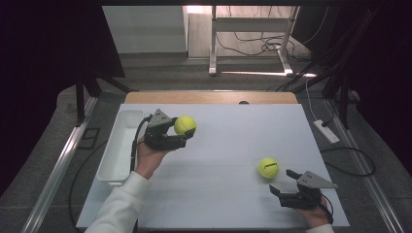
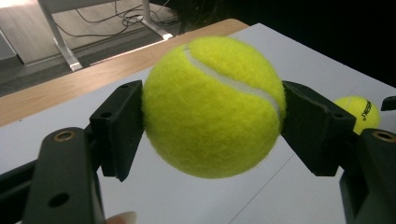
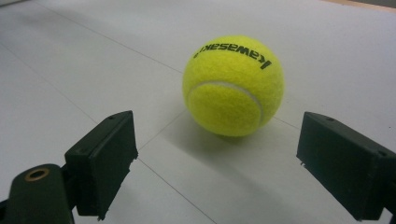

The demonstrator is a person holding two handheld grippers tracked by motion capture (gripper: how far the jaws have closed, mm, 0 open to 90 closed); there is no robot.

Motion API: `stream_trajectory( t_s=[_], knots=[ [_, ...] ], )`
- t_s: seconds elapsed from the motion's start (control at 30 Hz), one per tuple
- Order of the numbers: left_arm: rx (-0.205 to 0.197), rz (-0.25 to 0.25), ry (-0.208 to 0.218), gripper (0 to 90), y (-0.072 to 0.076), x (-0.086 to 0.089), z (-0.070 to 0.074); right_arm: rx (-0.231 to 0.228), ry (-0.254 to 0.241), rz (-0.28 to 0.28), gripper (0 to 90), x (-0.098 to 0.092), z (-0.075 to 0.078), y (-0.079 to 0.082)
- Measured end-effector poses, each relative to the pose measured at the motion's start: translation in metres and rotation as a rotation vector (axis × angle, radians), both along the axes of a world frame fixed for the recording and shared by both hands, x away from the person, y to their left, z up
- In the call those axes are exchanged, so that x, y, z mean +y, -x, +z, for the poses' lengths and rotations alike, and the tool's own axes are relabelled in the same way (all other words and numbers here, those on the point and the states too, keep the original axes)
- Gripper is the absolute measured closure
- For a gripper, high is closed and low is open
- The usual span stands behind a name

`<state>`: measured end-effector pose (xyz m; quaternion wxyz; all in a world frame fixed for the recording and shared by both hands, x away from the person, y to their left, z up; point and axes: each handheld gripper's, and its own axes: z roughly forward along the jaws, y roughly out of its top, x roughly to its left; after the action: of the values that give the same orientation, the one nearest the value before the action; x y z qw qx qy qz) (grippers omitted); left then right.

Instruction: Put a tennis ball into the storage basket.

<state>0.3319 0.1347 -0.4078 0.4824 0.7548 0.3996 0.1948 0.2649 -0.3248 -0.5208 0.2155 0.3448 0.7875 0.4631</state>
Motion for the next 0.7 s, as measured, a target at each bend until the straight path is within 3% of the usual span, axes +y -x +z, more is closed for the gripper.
stream_trajectory(
  t_s=[0.7],
  knots=[
    [-0.017, 0.052, 0.012, 26.4, 0.003, 0.02, 0.007, -0.002, 0.002, -0.001, 11.8, 0.0, 0.0, 0.0]
  ],
)
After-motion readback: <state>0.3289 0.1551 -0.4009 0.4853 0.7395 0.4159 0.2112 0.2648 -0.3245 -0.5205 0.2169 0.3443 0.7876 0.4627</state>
